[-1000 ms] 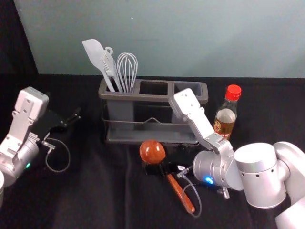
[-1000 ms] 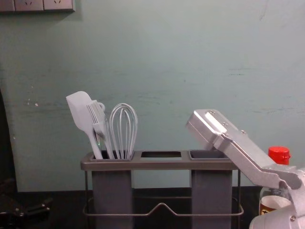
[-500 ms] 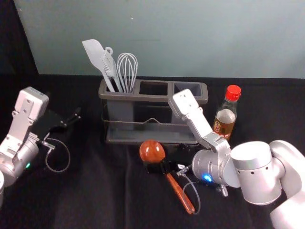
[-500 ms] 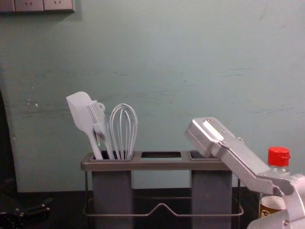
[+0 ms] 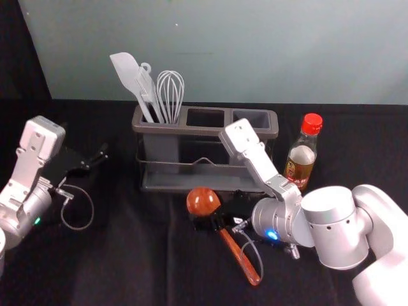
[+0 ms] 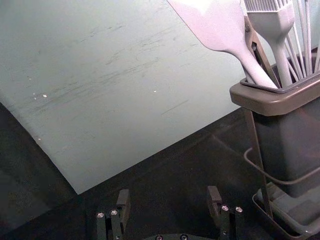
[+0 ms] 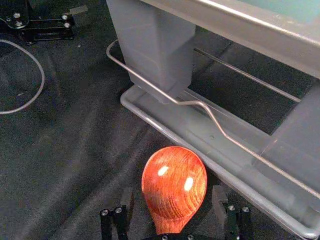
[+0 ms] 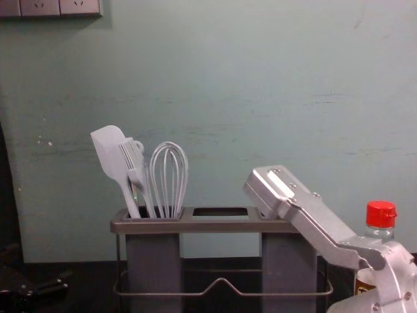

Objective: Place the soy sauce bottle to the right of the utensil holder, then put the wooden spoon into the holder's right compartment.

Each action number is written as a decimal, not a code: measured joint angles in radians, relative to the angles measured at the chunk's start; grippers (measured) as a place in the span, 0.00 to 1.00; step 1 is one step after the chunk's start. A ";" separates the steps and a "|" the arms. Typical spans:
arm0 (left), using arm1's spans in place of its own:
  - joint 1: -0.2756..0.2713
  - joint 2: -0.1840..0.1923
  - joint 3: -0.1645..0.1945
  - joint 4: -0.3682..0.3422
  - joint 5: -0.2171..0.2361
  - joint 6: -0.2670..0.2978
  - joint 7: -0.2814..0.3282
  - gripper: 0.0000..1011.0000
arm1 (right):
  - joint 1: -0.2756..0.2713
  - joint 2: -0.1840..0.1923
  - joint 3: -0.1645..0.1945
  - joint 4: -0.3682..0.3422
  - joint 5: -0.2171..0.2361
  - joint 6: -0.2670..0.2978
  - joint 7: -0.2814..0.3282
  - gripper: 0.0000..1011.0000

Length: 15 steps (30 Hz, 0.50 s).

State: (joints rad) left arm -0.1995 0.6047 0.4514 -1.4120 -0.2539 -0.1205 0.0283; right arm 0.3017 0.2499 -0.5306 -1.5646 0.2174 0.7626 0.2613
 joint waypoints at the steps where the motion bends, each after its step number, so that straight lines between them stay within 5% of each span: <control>1: 0.000 0.000 0.000 0.000 0.000 0.000 0.000 0.99 | 0.002 -0.002 -0.001 0.004 -0.005 -0.001 0.002 0.99; 15: 0.000 0.000 0.000 0.000 0.000 0.000 0.000 0.99 | 0.009 -0.022 -0.007 0.031 -0.048 -0.019 0.016 0.99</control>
State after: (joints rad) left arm -0.1995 0.6047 0.4514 -1.4120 -0.2539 -0.1205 0.0283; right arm 0.3104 0.2280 -0.5379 -1.5336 0.1692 0.7434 0.2775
